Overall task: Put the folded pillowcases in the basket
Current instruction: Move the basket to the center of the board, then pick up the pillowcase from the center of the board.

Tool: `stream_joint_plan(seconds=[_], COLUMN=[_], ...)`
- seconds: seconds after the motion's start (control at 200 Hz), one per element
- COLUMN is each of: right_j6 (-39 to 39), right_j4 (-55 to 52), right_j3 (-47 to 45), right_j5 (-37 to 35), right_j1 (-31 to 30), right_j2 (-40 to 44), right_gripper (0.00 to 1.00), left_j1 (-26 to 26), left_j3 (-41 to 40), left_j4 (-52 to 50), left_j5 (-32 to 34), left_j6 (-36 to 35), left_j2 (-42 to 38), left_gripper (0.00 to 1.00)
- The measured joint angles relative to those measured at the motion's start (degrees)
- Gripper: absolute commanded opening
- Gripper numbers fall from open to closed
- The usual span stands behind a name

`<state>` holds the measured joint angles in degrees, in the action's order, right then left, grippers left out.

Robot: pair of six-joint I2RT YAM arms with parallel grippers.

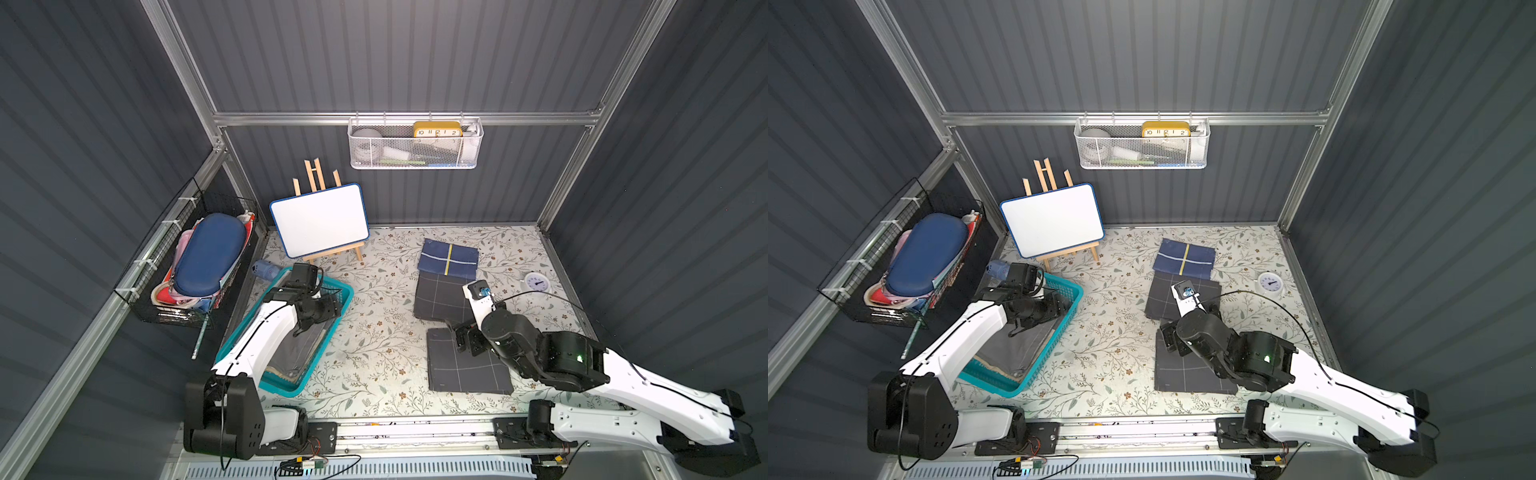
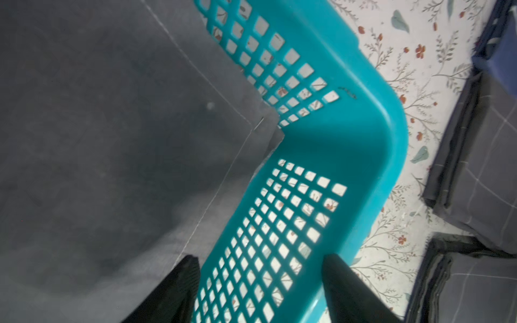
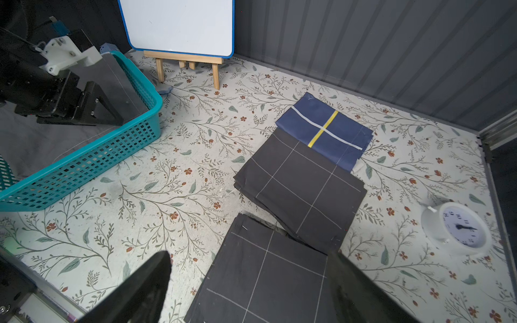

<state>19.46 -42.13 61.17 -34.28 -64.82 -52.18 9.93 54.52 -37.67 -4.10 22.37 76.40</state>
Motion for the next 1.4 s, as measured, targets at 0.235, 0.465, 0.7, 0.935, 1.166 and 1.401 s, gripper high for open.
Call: stream_joint_plan(seconds=[0.235, 0.465, 0.7, 0.935, 1.166, 1.401], right_j6=[0.4, 0.5, 0.7, 1.1, 3.9, 12.2], right_j4=[-1.0, -1.3, -1.9, -2.8, -4.0, -9.3], right_j3=[-0.1, -0.8, -1.3, -1.6, -3.4, -4.5], right_j5=[-0.4, -1.0, -1.7, -2.2, -2.8, -4.1], right_j1=[0.0, 0.0, 0.0, 0.0, 0.0, 0.0], right_j2=[0.4, 1.2, 1.4, 2.4, 3.2, 3.2], right_gripper=[0.92, 0.92, 0.92, 0.92, 0.93, 0.95], left_j1=[7.1, 11.2, 15.0, 17.1, 18.1, 19.4], left_j3=[0.5, 4.2, 11.5, 19.5, 31.1, 35.9], left_j4=[5.5, 9.9, 13.4, 18.2, 18.9, 18.3], left_j5=[-4.7, -7.1, -8.8, -11.8, -14.0, -14.4], left_j6=[4.0, 7.5, 10.8, 13.6, 15.0, 14.7], left_j2=[3.8, 9.4, 16.5, 27.0, 36.5, 37.7], left_gripper=[0.7, 0.66, 0.65, 0.63, 0.64, 0.72])
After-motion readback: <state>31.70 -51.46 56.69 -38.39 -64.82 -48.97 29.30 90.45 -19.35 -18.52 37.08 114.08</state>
